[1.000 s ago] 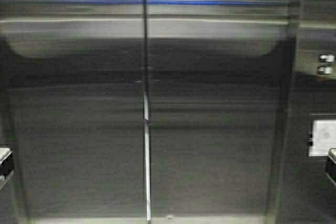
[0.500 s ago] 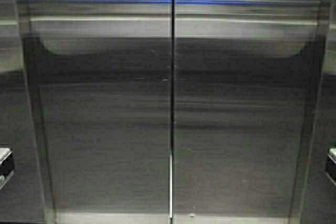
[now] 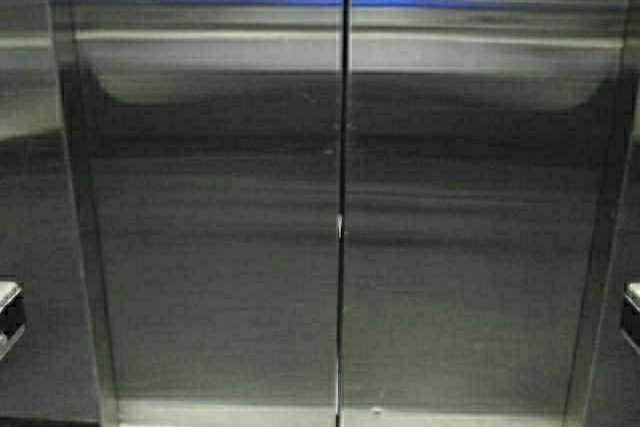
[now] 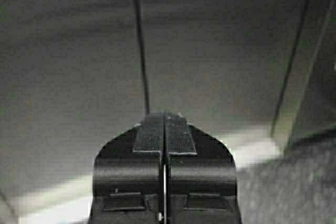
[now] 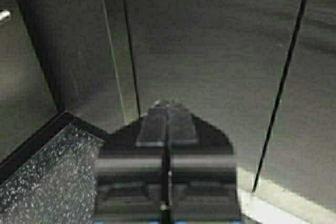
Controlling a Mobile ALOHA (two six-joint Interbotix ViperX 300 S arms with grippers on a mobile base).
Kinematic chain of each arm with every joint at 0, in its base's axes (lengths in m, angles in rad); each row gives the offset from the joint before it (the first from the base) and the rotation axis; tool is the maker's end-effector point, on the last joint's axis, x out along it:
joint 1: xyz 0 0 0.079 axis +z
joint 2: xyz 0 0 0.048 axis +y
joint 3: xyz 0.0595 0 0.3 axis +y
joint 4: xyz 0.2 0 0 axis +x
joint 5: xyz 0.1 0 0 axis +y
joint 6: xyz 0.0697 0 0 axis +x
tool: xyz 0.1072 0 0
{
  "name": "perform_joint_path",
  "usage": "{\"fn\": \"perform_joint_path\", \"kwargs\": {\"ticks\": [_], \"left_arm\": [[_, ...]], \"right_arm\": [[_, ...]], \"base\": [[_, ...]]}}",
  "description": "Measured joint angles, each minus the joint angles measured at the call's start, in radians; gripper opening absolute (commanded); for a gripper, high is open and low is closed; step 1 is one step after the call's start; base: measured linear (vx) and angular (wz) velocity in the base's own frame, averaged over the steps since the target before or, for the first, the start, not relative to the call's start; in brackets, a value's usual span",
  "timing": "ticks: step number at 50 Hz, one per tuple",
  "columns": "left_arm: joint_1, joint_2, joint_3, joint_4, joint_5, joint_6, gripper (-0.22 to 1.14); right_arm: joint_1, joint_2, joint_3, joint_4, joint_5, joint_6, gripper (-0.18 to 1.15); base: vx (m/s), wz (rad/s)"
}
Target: Navigate to elevator, push the call button, then enter the elevator
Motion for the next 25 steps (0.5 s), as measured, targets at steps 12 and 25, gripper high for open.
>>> {"fn": "perform_joint_path", "kwargs": {"ticks": [12,25], "left_arm": [[0.002,-0.106,0.043,-0.025,0.0,-0.002,0.03],[-0.003,-0.124,0.043,-0.023,0.0,0.005,0.03]], "right_arm": [[0.003,-0.018,0.006,0.0,0.0,0.0,0.06],[0.0,-0.018,0.018,0.0,-0.003,0.002,0.06]], "base": [[0.0,-0.02],[0.02,-0.15]]}}
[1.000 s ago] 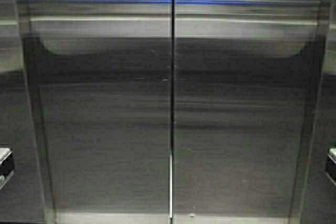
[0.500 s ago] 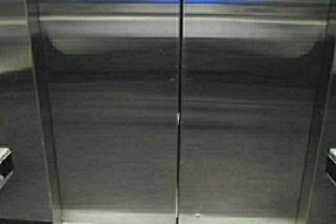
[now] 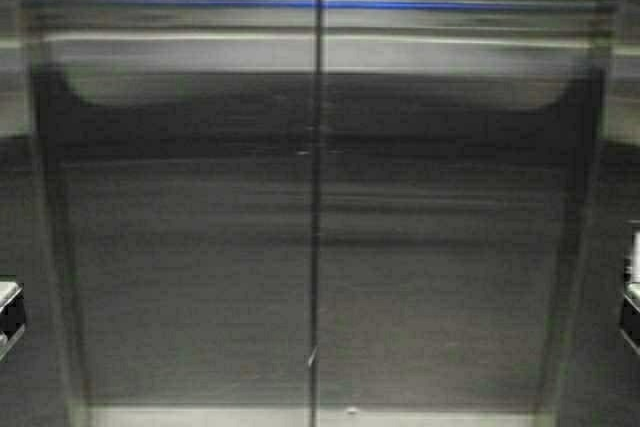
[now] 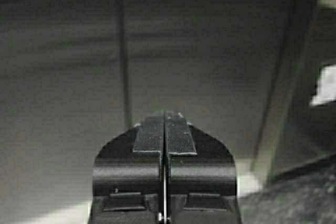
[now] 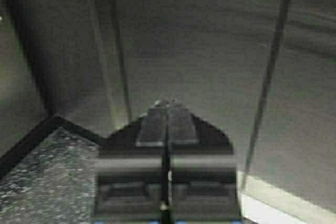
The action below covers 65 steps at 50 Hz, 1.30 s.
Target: Navigate to elevator, push the call button, then enter the elevator
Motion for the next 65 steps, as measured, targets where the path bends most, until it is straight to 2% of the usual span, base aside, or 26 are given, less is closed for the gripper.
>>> {"fn": "perform_joint_path", "kwargs": {"ticks": [28,65], "left_arm": [[-0.002,-0.092,0.043,-0.002,-0.009,0.014,0.03],[0.0,-0.083,0.043,-0.002,-0.009,0.014,0.03]], "right_arm": [[-0.002,0.005,0.008,0.0,-0.028,-0.002,0.06],[-0.002,0.014,0.009,0.0,-0.049,0.0,0.06]], "base": [[0.02,-0.05],[0.0,0.0]]}}
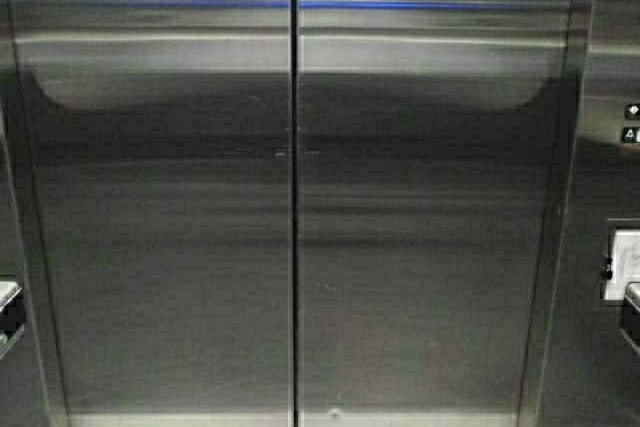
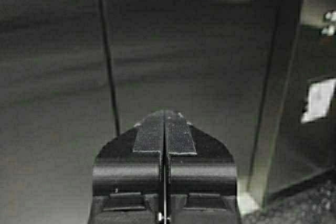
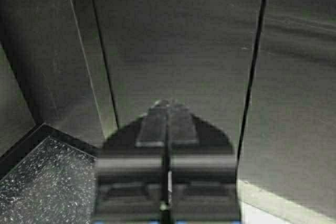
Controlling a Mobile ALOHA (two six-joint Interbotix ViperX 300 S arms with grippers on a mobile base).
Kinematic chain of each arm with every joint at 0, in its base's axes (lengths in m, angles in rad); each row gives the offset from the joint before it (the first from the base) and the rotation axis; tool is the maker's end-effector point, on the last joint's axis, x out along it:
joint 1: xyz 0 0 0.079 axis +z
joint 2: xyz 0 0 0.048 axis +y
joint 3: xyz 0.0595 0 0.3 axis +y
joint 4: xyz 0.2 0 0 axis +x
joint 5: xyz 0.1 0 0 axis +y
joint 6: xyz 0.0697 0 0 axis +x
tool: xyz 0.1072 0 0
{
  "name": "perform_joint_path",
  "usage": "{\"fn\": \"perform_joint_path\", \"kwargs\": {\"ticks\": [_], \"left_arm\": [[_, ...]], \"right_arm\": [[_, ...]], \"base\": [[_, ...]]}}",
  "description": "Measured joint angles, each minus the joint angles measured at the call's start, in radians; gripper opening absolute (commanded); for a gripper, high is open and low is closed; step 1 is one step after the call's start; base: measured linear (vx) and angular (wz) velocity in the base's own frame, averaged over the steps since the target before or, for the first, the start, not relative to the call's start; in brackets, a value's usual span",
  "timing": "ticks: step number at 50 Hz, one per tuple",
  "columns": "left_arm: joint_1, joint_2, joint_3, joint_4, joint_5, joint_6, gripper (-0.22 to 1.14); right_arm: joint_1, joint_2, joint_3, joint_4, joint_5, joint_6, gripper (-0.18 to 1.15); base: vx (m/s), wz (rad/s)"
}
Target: Navigate to elevator, push the call button, then enter the elevator
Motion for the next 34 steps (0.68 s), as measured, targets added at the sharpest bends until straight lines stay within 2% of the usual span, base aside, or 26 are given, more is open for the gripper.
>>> {"fn": "perform_joint_path", "kwargs": {"ticks": [10,34], "left_arm": [[0.0,0.0,-0.002,0.0,-0.009,-0.008,0.03],[0.0,-0.003,-0.017,0.012,-0.072,0.006,0.03]], "right_arm": [[0.0,0.012,0.014,0.002,-0.084,0.002,0.06],[0.0,0.015,0.017,0.003,-0.032,0.006,0.06]], "base": [[0.0,0.0],[0.0,0.0]]}}
